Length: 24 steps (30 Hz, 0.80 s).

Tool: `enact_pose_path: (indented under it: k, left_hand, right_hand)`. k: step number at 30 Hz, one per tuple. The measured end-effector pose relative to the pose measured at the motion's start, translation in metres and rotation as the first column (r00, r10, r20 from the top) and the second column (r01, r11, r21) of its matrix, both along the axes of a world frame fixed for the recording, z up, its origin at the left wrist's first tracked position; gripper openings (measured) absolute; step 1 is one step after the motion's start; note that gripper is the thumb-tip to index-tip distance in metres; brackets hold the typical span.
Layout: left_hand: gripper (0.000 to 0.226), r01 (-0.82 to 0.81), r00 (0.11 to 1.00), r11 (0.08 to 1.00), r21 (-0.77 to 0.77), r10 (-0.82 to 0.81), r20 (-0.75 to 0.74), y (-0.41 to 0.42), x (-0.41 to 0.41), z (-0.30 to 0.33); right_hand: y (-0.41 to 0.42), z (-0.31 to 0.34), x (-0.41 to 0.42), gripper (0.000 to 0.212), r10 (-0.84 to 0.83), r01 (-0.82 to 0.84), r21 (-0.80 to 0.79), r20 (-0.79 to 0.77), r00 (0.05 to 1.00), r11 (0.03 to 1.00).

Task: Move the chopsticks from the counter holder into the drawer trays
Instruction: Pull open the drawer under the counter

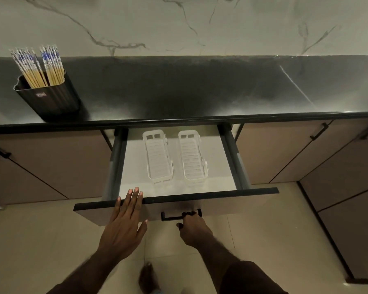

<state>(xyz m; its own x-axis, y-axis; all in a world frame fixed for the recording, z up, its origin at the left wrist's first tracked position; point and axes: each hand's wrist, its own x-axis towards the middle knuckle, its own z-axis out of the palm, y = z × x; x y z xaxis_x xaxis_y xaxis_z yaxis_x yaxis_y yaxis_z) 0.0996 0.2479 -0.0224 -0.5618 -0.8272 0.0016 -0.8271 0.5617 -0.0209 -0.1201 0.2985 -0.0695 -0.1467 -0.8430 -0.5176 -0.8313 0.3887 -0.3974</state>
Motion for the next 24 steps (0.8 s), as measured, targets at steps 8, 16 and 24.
enact_pose_path:
  k: [8, 16, 24]
  left_hand:
    - [0.076, 0.013, 0.999, 0.999, -0.038, -0.014, -0.030, 0.001, -0.006, 0.013]
    - [0.076, -0.006, 0.988, 0.997, -0.078, -0.007, -0.155, -0.016, -0.010, 0.048]
    - [0.074, -0.058, 0.931, 0.992, -0.116, 0.012, -0.365, -0.064, 0.006, 0.098]
  right_hand:
    - [-0.008, 0.042, -0.008, 0.044, 0.061, -0.065, 0.046, 0.079, 0.995, 0.997]
    - [-0.041, 0.149, -0.006, 0.039, 0.147, -0.131, -0.109, 0.163, 0.976, 0.985]
    - [-0.088, 0.209, 0.029, 0.039, 0.087, -0.006, -0.365, 0.204, 0.975, 0.931]
